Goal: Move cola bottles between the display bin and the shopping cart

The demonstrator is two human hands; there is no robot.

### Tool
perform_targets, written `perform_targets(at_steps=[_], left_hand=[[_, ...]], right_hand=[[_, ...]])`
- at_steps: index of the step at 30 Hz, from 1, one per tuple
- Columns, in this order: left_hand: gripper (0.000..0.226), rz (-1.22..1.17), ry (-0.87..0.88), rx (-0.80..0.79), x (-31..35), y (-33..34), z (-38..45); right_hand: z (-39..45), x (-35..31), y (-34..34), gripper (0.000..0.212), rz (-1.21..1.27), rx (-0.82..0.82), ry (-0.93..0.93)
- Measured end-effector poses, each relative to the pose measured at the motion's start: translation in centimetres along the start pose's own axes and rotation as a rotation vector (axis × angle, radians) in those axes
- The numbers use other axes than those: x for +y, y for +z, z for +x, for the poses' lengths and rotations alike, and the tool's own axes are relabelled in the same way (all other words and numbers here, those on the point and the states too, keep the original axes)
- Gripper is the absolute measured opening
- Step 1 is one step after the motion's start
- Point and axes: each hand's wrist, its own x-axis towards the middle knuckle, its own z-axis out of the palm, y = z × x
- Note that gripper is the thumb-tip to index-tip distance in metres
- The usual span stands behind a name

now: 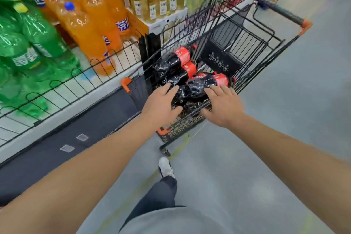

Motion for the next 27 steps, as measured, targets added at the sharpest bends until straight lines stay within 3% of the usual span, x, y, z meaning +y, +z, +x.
perform_targets(at_steps=[13,23,27], left_hand=[[0.077,-0.029,0.070,-0.110,-1.7,0.0,17.9],[0.080,-0.057,-0.011,-0.307,-1.5,7.0,26.5],[0.088,-0.003,-0.029,-0.432,-0.6,10.7,29.3]], right_hand=[[15.0,6.8,-0.3,0.079,0.164,-0.072,0.151],[23.6,12.1,3.1,0.071,0.419,-0.224,0.283],[26.7,14.6,4.6,0.054,0.507,-0.303,0.416]])
